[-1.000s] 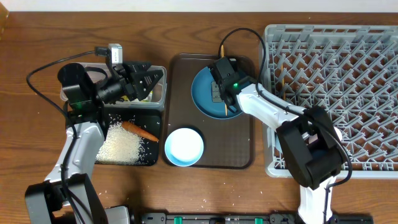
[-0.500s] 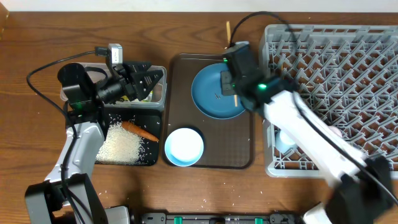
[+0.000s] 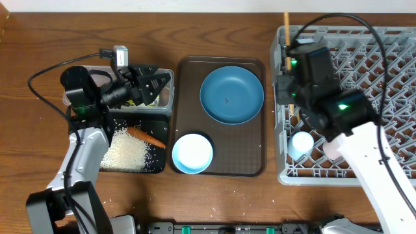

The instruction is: Sort waste into correct bins and load items into the dishwasher rack

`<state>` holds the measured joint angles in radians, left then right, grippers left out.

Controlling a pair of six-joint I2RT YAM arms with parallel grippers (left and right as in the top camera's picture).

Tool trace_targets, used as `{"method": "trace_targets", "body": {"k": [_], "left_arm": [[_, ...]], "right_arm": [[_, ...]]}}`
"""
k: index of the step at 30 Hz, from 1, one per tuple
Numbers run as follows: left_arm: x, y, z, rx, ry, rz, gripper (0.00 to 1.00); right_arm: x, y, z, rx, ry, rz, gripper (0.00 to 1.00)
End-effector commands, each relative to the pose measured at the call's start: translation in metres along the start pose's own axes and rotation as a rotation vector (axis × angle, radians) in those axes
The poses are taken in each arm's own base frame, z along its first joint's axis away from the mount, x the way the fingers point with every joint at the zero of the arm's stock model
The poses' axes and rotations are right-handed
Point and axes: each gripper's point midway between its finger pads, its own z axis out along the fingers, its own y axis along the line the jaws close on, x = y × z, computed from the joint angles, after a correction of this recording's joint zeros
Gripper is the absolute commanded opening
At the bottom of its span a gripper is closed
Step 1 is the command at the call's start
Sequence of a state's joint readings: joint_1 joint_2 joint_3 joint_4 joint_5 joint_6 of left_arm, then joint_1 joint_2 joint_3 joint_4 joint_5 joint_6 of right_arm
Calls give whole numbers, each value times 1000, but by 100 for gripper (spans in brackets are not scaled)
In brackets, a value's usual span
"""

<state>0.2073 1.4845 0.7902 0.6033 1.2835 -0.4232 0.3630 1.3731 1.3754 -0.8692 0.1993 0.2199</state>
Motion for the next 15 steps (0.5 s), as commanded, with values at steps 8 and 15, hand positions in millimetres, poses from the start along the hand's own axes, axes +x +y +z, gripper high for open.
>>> {"method": "trace_targets", "body": {"k": [8,15], "left_arm": [[-2,-7,-1,18,2,10,96],[-2,-7,-1,18,2,10,97]], "right_arm": [[13,-80,14,157,101,-13,1],[24,-96,36,182,174,16,1]]}}
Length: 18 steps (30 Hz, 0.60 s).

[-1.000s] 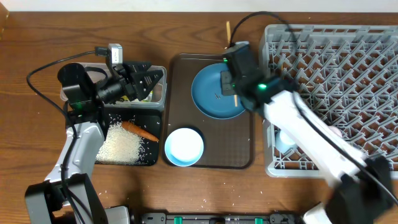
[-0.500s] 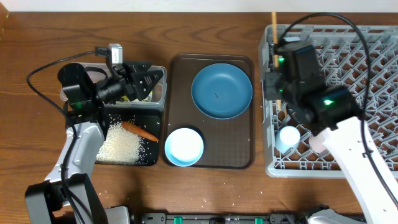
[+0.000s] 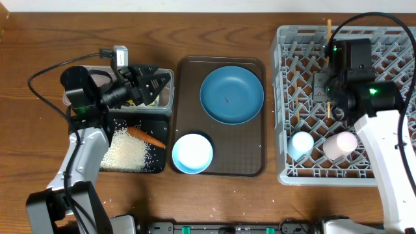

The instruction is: Sort waste into correct bins and load items into the dishwasher rack

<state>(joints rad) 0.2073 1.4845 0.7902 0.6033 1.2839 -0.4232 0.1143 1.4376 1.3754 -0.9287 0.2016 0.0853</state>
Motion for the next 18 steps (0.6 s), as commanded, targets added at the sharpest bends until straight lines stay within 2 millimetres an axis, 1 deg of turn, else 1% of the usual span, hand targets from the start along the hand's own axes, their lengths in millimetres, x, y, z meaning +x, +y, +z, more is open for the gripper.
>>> {"method": "trace_targets", "body": {"k": [1,12,18], "left_arm": [[-2,-7,-1,17,2,10,96],[-2,-7,-1,17,2,10,96],[-2,-7,-1,17,2,10,96]], "right_arm": [[6,-1,16,12,50,-26,1],[29,7,67,23,203,-57,1],[41,10,88,27,266,-70,1]]}}
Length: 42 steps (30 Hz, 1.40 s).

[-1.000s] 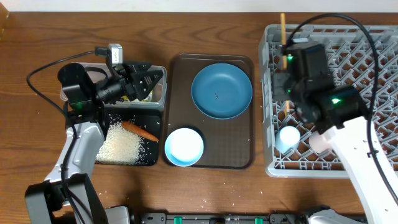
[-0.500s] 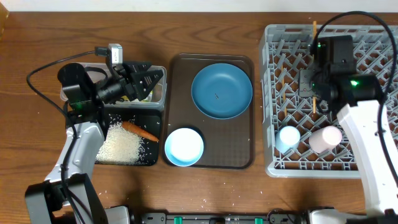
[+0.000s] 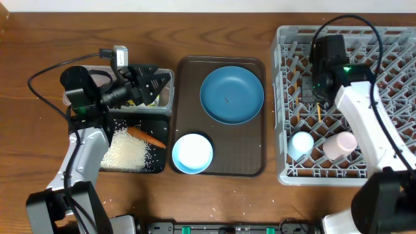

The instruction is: Sort waste into correct bins and load items into the dishwasher rack

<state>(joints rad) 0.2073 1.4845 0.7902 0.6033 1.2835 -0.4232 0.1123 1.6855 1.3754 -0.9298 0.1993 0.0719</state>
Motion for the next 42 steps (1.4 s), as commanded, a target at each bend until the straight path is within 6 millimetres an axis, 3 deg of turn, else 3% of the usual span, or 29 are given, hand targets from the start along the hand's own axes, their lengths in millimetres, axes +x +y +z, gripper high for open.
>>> {"method": "trace_targets", "body": {"k": [1,11,14,20,28,31,35,38,42], "left_arm": [[-2,-7,-1,18,2,10,96],[-2,-7,-1,18,2,10,96],[-2,-7,-1,18,2,10,97],[-2,-7,-1,17,2,10,97],[-2,-7,-1,18,2,10,96],[-2,-7,-1,18,2,10,96],[-2,-7,-1,18,2,10,96],[-2,-7,-1,18,2,10,96],[-2,-7,-1,18,2,10,97]], "right_arm": [[3,-2,11,10,30,-9,1],[4,0,23,12,52,-13,2],[4,0,23,12,49,-13,10],[4,0,23,12,50,-13,14],[4,1,23,7,52,-12,30],[4,10,22,-42,53,-9,35],[-1,16,11,-68,36,-15,36],[-12,25,-8,-105,0,-9,36],[-27,61,-43,-268,-70,-42,38]]}}
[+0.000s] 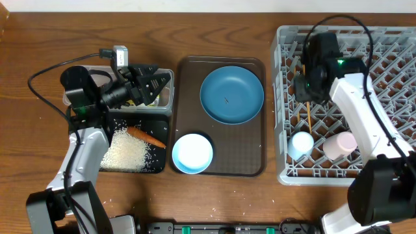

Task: Sort waste into correct bins and load items into the dishwasher rack
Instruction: 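Move the right gripper over the light-blue bowl on the brown tray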

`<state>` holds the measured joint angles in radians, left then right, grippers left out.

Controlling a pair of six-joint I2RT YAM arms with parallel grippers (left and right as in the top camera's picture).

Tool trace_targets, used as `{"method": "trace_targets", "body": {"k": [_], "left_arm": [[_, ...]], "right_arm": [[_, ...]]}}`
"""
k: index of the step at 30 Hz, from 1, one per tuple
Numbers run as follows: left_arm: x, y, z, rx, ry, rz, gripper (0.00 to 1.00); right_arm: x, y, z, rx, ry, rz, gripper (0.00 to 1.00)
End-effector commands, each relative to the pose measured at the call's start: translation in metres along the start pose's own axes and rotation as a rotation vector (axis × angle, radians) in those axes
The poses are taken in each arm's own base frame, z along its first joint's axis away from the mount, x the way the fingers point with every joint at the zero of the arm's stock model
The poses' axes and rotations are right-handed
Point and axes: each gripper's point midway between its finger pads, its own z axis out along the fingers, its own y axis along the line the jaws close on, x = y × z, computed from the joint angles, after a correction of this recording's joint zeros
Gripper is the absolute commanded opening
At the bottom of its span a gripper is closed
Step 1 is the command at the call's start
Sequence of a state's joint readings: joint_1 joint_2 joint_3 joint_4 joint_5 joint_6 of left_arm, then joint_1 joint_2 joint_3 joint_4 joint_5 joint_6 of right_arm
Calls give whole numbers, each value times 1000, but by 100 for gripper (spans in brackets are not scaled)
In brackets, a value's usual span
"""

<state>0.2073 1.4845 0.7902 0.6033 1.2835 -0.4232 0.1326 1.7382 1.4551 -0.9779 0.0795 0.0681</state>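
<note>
My right gripper (305,97) hangs over the left part of the grey dishwasher rack (390,58), shut on a wooden chopstick (309,118) whose lower end pokes out below it among the rack's tines. A light blue cup (301,143) and a pink cup (340,145) stand in the rack's front row. A blue plate (231,94) and a light blue bowl (192,153) lie on the brown tray (250,166). My left gripper (161,83) stands open over the clear bin (168,99).
A black bin (127,120) in front of the clear one holds white rice (123,151) and a carrot (145,136). A few rice grains lie on the wooden table near the front edge. The left arm's cable loops at the far left.
My right gripper has moved a little left and forward over the rack, the chopstick with it. The left arm, tray, plate and bowl have not moved.
My right gripper first held the chopstick at the rack's left edge. Then it was further right over the rack's middle. After that it stood lower and nearer the left columns, and now slightly further left. The left gripper has stayed open over the clear bin throughout.
</note>
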Motion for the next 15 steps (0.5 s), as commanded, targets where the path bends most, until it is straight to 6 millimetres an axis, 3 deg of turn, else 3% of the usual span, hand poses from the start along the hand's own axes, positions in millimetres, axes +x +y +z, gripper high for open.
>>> {"method": "trace_targets", "body": {"k": [1,8,15], "left_arm": [[-2,-7,-1,18,2,10,97],[-2,-7,-1,17,2,10,97],[-2,-7,-1,18,2,10,96]], "right_arm": [[-21,48,-43,-184,-110,-38,38],[-16,135,-66,-417,-150,-192,41],[3,201,-82,-492,-177,-346,44]]}}
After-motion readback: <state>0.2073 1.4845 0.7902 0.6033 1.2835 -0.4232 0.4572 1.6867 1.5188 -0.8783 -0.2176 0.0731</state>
